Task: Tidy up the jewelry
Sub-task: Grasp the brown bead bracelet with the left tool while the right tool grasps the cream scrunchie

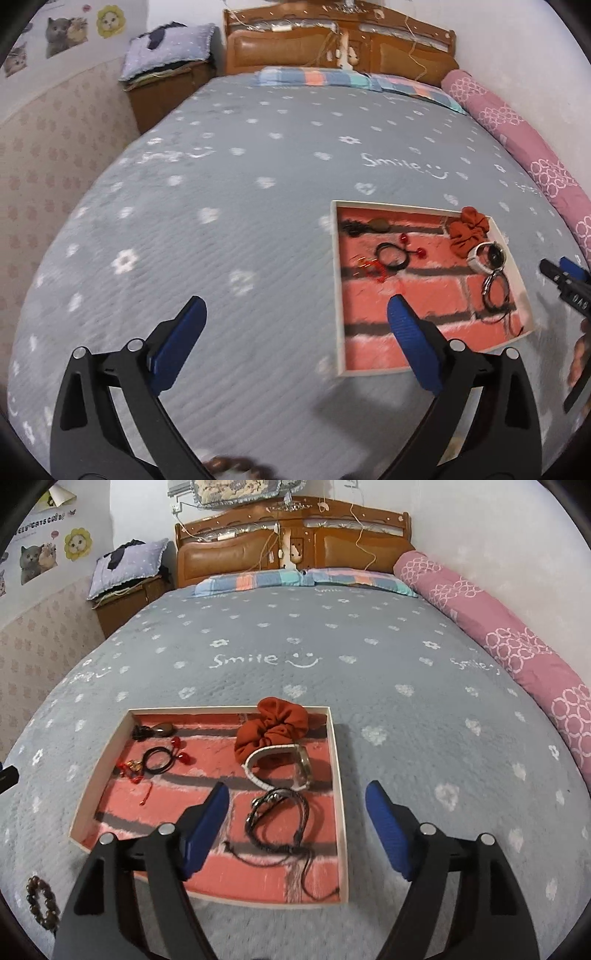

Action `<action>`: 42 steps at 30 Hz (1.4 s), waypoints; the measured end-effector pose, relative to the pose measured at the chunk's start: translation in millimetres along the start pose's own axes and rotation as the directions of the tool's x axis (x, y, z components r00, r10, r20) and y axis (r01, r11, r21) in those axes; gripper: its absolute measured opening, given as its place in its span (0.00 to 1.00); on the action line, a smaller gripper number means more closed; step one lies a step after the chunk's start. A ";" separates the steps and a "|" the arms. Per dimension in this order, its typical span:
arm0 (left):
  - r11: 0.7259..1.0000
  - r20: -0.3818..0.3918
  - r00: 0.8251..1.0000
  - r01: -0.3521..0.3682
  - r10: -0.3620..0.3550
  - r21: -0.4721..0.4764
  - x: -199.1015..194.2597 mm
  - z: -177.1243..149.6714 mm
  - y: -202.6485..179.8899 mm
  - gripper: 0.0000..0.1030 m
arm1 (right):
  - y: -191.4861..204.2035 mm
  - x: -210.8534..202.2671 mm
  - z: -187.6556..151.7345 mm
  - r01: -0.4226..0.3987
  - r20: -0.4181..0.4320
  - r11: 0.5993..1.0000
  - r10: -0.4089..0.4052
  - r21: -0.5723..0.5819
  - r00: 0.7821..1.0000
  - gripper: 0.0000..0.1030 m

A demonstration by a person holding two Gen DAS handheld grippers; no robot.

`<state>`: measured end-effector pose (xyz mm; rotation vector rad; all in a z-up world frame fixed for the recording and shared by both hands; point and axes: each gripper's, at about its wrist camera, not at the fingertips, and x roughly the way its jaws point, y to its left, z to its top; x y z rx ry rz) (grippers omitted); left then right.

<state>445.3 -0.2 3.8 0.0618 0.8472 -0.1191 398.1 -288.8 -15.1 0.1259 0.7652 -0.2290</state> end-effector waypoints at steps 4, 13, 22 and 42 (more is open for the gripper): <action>1.000 0.038 0.999 -0.015 0.015 -0.011 -34.0 -23.4 24.8 0.95 | 7.7 -31.1 -14.7 -0.013 0.041 1.000 0.013 -0.009 0.999 0.75; 0.999 0.082 0.996 -0.041 0.043 -0.035 -78.6 -89.5 55.3 0.95 | 32.4 -78.5 -72.4 -0.036 0.089 0.999 0.037 -0.014 0.995 0.76; 0.993 0.044 0.997 -0.063 0.068 -0.096 -71.4 -160.3 81.7 0.95 | 58.9 -93.3 -136.2 -0.040 0.102 0.999 0.041 -0.007 0.994 0.76; 0.995 -0.018 0.997 -0.077 0.076 -0.067 -16.0 -201.4 95.3 0.83 | 97.3 -45.8 -190.3 -0.037 -0.032 0.999 0.036 -0.029 0.999 0.76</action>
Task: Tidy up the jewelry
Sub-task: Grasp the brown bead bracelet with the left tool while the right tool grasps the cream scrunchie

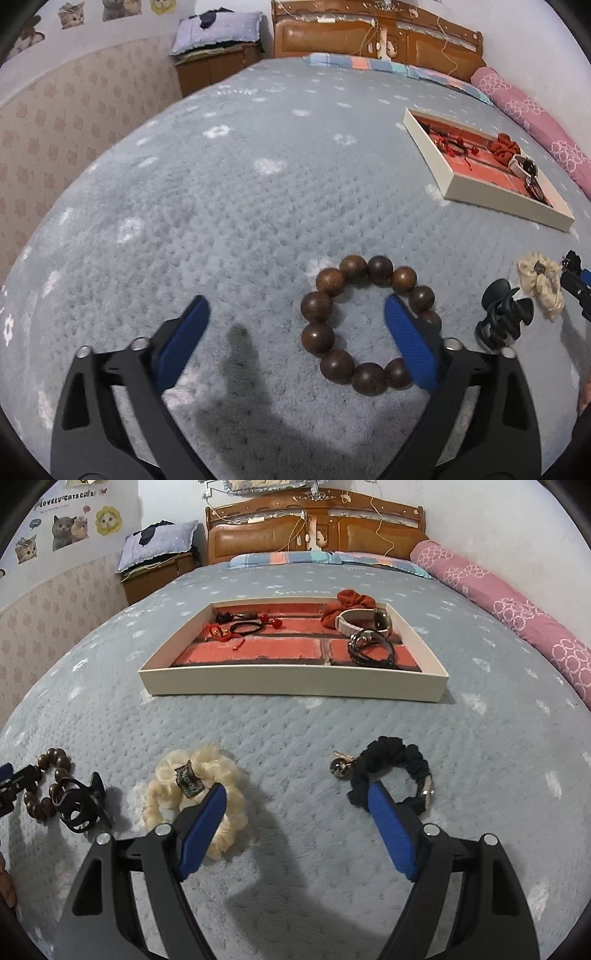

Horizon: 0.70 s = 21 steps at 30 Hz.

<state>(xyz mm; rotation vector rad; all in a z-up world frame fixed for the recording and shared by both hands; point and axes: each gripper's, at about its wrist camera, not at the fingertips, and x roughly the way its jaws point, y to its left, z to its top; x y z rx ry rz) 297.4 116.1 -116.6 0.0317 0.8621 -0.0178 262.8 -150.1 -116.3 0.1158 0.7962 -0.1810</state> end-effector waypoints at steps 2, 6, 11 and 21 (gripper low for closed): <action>1.000 -0.013 1.000 0.013 -0.013 0.001 3.8 -0.3 0.1 0.78 | 3.4 -1.1 -0.4 0.005 0.005 1.000 -0.005 -0.007 1.000 0.76; 1.000 -0.029 0.999 0.029 -0.029 -0.006 9.3 -0.1 0.4 0.74 | 12.7 -0.1 -1.1 0.002 -0.007 0.999 -0.002 -0.033 1.000 0.76; 0.999 -0.052 0.998 0.043 -0.044 -0.023 16.5 -0.5 3.2 0.70 | 14.6 10.9 -4.5 0.006 -0.047 0.999 -0.008 -0.037 0.999 0.75; 1.000 -0.051 0.999 0.008 -0.009 -0.022 17.5 -1.5 3.7 0.53 | 10.1 16.8 -3.3 -0.027 -0.074 1.000 0.028 0.005 0.997 0.45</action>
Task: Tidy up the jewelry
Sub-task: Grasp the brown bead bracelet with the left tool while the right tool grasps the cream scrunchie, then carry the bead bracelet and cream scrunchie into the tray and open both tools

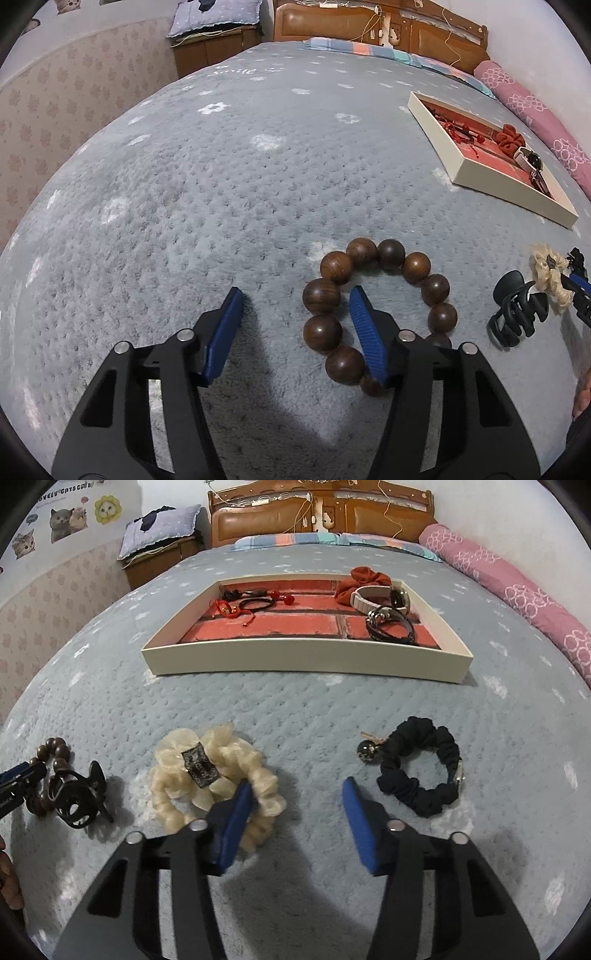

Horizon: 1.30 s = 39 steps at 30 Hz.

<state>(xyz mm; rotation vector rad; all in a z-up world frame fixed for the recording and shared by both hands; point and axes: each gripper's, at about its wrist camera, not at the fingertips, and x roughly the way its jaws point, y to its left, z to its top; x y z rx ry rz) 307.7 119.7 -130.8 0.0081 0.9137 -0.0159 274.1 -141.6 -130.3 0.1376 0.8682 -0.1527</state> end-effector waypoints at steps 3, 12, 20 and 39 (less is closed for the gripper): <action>1.000 0.000 1.000 -0.010 0.010 0.008 1.3 2.1 -1.2 0.45 | 3.7 2.8 1.7 -0.004 -0.003 1.000 0.004 -0.008 1.000 0.38; 0.998 0.011 1.000 -0.027 0.027 0.055 -0.9 3.5 -12.7 0.18 | 7.4 0.0 2.1 -0.027 0.005 0.999 0.027 -0.017 1.000 0.15; 0.997 0.057 0.998 -0.028 0.024 0.066 -17.3 4.5 -16.1 0.18 | 4.0 -10.9 8.0 -0.034 0.036 0.999 0.035 -0.019 0.999 0.12; 0.989 0.192 0.980 0.031 -0.059 0.148 -82.4 49.6 -68.7 0.18 | -25.2 -42.3 50.6 -0.033 0.121 0.999 0.038 -0.037 0.992 0.12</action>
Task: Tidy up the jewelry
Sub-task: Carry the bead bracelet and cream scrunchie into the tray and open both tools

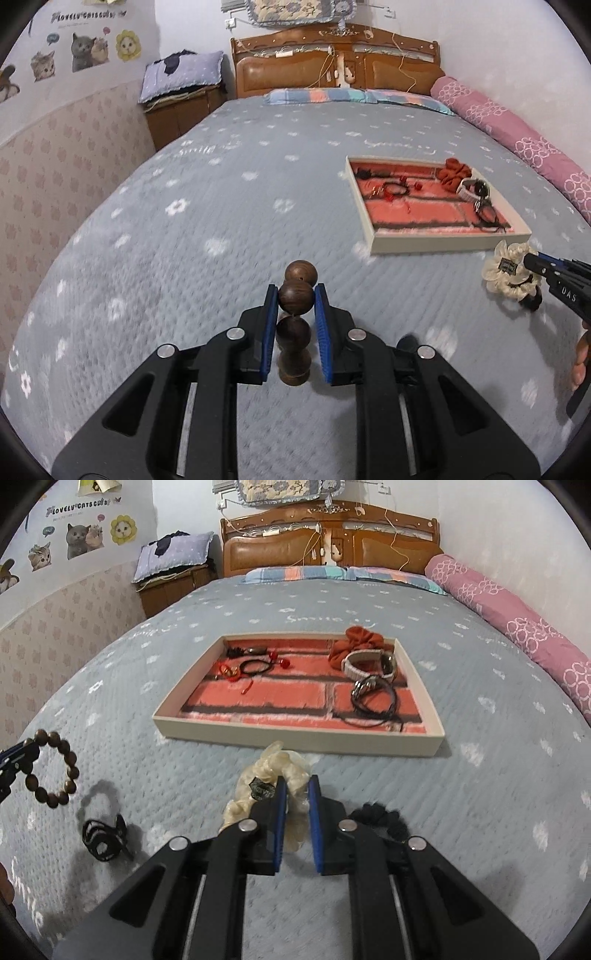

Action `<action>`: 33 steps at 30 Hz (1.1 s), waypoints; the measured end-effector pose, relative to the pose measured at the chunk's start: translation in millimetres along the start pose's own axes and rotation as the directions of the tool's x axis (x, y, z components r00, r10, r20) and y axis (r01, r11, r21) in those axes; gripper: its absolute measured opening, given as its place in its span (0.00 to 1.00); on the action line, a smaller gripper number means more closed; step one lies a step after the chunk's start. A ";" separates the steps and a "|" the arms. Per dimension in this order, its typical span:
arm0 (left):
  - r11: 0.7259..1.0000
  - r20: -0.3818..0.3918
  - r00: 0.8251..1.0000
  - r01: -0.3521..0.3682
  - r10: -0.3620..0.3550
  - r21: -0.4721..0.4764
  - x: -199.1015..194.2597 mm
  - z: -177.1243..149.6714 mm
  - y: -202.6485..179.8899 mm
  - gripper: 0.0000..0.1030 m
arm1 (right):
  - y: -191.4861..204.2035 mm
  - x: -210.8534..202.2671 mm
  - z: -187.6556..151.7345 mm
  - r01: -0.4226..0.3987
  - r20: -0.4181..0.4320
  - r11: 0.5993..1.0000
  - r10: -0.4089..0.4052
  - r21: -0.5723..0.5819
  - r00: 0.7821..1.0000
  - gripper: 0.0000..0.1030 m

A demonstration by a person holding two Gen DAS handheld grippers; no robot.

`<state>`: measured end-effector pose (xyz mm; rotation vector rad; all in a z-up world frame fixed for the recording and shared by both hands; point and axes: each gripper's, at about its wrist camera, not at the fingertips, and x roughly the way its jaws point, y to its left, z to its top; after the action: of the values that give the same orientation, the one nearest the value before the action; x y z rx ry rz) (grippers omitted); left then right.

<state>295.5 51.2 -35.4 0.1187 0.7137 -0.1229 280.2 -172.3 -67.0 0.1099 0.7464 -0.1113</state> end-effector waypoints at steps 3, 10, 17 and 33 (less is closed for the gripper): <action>0.999 0.012 1.000 0.025 -0.025 -0.019 -1.6 22.4 -7.6 0.18 | -5.3 -3.3 12.9 0.008 0.017 1.000 -0.007 -0.019 1.000 0.12; 0.995 0.022 0.995 0.098 -0.098 -0.013 5.4 74.3 -47.1 0.18 | -36.6 -1.5 54.8 -0.016 0.028 0.999 0.016 0.032 0.999 0.12; 0.988 0.008 0.988 0.154 -0.154 0.017 37.7 121.6 -103.8 0.18 | -58.8 22.5 91.7 0.047 0.030 0.999 -0.047 0.013 0.998 0.12; 0.990 -0.126 0.988 0.098 -0.085 0.100 174.5 146.2 -167.5 0.18 | -84.5 127.2 99.4 0.061 -0.058 0.995 -0.057 0.074 0.997 0.12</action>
<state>494.9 -148.5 -51.7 0.1963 0.8343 -0.2432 427.7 -277.5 -86.4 0.1638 0.8012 -0.1937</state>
